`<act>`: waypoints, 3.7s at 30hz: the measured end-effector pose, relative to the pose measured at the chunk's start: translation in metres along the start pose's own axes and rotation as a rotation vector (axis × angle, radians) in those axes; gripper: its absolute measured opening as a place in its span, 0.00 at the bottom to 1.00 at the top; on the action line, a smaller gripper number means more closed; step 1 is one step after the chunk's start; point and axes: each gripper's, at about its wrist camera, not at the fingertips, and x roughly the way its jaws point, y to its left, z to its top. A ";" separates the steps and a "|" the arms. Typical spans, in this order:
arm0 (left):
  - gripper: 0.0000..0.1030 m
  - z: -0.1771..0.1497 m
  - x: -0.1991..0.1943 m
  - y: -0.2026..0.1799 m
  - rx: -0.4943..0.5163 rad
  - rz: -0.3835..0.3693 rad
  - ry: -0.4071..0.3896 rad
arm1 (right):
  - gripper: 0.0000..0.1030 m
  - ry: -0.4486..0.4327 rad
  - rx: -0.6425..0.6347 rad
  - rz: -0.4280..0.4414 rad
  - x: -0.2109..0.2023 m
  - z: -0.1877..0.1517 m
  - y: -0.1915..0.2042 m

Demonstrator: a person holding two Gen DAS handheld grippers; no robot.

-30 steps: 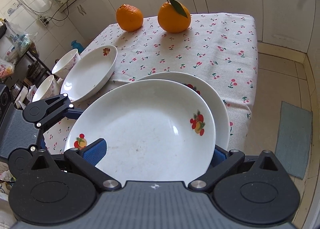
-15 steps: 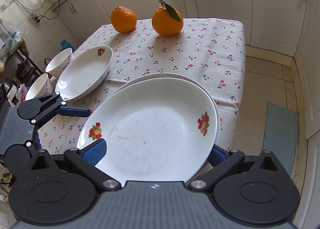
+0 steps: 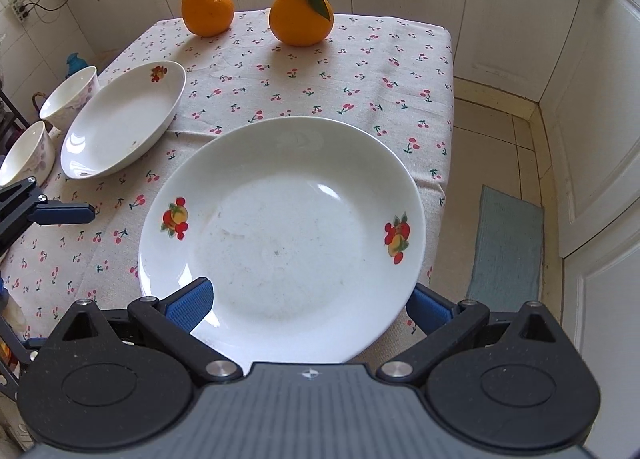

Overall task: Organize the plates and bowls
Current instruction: 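Lower the fruit-decal plate onto the stained plate and open the right gripper, then withdraw the right gripper from the stacked plates, then grasp the rim of the third white fruit-decal plate with the right gripper, then lift the plate with the right gripper and carry it toward the plate stack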

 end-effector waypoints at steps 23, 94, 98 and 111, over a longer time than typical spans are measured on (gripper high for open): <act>0.99 -0.043 -0.034 0.041 -0.218 0.369 0.001 | 1.00 -0.201 -0.213 -0.019 -0.007 -0.025 0.126; 0.97 -0.028 0.018 0.090 -0.378 0.550 -0.019 | 0.80 0.069 -0.479 0.611 0.172 0.231 0.147; 0.97 -0.028 0.017 0.091 -0.376 0.550 -0.024 | 0.79 0.075 -0.478 0.629 0.172 0.230 0.146; 0.97 -0.027 0.017 0.090 -0.336 0.559 -0.018 | 0.79 0.093 -0.435 0.662 0.169 0.229 0.140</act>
